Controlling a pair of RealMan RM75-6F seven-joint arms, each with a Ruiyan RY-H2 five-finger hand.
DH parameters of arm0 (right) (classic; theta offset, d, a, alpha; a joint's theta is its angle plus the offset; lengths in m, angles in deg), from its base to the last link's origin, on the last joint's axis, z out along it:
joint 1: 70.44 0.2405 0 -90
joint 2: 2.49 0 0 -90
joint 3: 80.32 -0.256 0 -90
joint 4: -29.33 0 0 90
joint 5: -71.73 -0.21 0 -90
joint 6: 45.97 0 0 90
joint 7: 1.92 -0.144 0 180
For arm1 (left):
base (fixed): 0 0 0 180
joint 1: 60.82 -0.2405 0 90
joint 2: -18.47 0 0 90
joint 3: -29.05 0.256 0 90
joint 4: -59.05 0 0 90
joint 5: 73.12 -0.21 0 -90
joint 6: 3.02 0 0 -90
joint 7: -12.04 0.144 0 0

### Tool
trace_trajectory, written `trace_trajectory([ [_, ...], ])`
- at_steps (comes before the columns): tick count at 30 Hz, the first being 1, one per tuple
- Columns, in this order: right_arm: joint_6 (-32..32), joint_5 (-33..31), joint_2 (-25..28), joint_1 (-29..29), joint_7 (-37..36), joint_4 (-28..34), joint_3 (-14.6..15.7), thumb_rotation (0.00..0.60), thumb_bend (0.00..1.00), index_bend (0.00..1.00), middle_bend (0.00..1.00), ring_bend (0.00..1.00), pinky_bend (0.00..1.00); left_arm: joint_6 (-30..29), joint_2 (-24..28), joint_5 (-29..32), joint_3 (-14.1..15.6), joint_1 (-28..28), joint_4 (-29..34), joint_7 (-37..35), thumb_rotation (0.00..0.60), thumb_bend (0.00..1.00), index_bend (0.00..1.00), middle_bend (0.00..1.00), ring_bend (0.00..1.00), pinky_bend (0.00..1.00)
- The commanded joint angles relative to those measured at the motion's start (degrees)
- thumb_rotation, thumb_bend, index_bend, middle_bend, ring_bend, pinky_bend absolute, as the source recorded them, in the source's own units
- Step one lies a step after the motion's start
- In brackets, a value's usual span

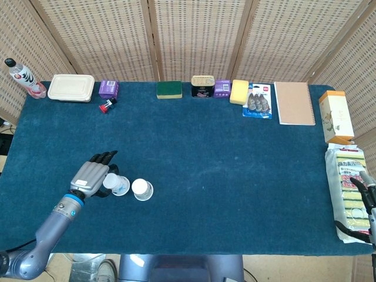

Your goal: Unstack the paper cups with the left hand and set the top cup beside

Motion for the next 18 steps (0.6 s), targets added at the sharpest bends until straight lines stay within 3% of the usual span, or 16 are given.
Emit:
trace_trajectory([
  [1, -0.1, 0.1, 0.1, 0.0, -0.3, -0.1, 0.0, 0.600, 0.01, 0.09, 0.00, 0.00, 0.00, -0.3, -0.7, 0.3, 0.2, 0.0, -0.5, 0.7, 0.600, 0.25, 0.39, 0.00, 0.00, 0.07],
  [12, 0.0, 0.1, 0.3, 0.0, -1.1, -0.2, 0.1, 0.600, 0.01, 0.09, 0.00, 0.00, 0.00, -1.1, -3.2, 2.1, 0.2, 0.6, -1.0, 3.6, 0.600, 0.25, 0.38, 0.00, 0.00, 0.07],
  [15, -0.1, 0.1, 0.3, 0.0, -1.5, -0.3, 0.1, 0.600, 0.01, 0.09, 0.00, 0.00, 0.00, -1.4, -3.5, 2.5, 0.1, 0.6, -0.9, 3.8, 0.600, 0.23, 0.27, 0.00, 0.00, 0.07],
  [18, -0.1, 0.2, 0.3, 0.1, -1.7, -0.4, 0.1, 0.600, 0.01, 0.09, 0.00, 0.00, 0.00, -1.9, -3.5, 2.1, 0.1, 0.4, -0.7, 3.8, 0.600, 0.20, 0.10, 0.00, 0.00, 0.07],
])
